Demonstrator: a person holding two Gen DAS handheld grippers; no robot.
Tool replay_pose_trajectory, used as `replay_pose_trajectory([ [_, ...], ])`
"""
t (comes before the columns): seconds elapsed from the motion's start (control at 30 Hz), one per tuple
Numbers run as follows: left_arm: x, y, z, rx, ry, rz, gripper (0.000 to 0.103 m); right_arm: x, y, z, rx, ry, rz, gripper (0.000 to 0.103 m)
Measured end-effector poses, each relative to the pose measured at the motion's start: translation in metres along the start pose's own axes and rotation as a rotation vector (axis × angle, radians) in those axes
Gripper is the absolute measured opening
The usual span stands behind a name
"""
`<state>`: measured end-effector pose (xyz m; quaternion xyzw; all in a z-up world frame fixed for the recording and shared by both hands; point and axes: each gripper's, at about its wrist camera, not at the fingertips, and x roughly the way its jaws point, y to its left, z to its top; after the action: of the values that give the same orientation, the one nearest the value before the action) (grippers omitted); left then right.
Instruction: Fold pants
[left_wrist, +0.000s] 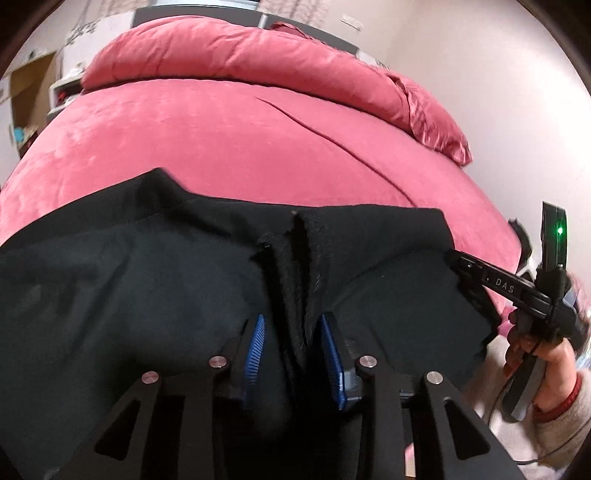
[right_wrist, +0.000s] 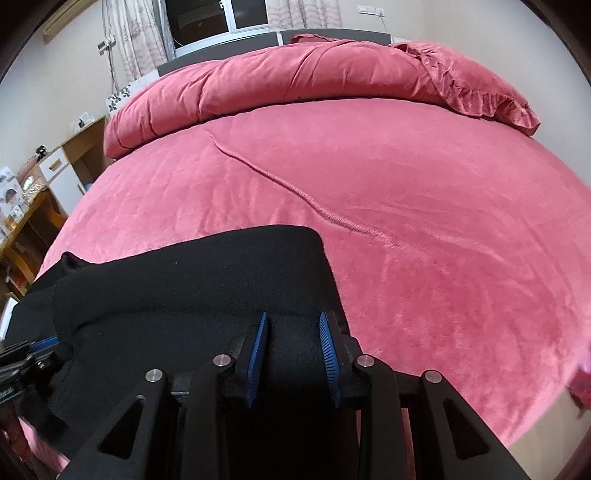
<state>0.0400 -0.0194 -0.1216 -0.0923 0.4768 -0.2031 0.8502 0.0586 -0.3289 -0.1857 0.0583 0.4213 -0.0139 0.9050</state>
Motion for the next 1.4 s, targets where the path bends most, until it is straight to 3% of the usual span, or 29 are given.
replay_pose_trajectory([
  [0.13, -0.034, 0.032, -0.008, -0.114, -0.058, 0.041, 0.031, -0.035, 0.029, 0.002, -0.096, -0.11, 0.023, 0.032],
  [0.23, -0.06, 0.058, -0.014, -0.21, -0.114, 0.048, 0.031, -0.051, 0.06, -0.001, -0.194, -0.137, 0.119, 0.032],
  [0.47, -0.123, 0.12, -0.021, -0.39, -0.237, 0.126, 0.035, -0.047, 0.12, -0.027, -0.335, -0.016, 0.357, 0.032],
  [0.6, -0.159, 0.167, -0.03, -0.544, -0.273, 0.183, 0.036, -0.027, 0.138, -0.047, -0.373, 0.111, 0.388, 0.032],
  [0.7, -0.183, 0.198, -0.046, -0.623, -0.307, 0.258, 0.045, -0.022, 0.14, -0.051, -0.368, 0.127, 0.384, 0.032],
  [0.8, -0.202, 0.235, -0.065, -0.686, -0.282, 0.309, 0.048, -0.02, 0.134, -0.048, -0.333, 0.132, 0.402, 0.034],
  [0.93, -0.203, 0.275, -0.093, -0.788, -0.209, 0.285, 0.053, -0.018, 0.129, -0.047, -0.295, 0.143, 0.424, 0.034],
  [1.1, -0.182, 0.295, -0.113, -0.885, -0.159, 0.157, 0.057, -0.017, 0.126, -0.048, -0.296, 0.141, 0.423, 0.034],
  [1.3, -0.164, 0.285, -0.098, -0.752, -0.103, 0.148, 0.057, -0.015, 0.123, -0.047, -0.276, 0.146, 0.433, 0.034],
  [1.4, -0.155, 0.28, -0.095, -0.705, -0.051, 0.188, 0.057, -0.016, 0.123, -0.047, -0.281, 0.144, 0.429, 0.035],
])
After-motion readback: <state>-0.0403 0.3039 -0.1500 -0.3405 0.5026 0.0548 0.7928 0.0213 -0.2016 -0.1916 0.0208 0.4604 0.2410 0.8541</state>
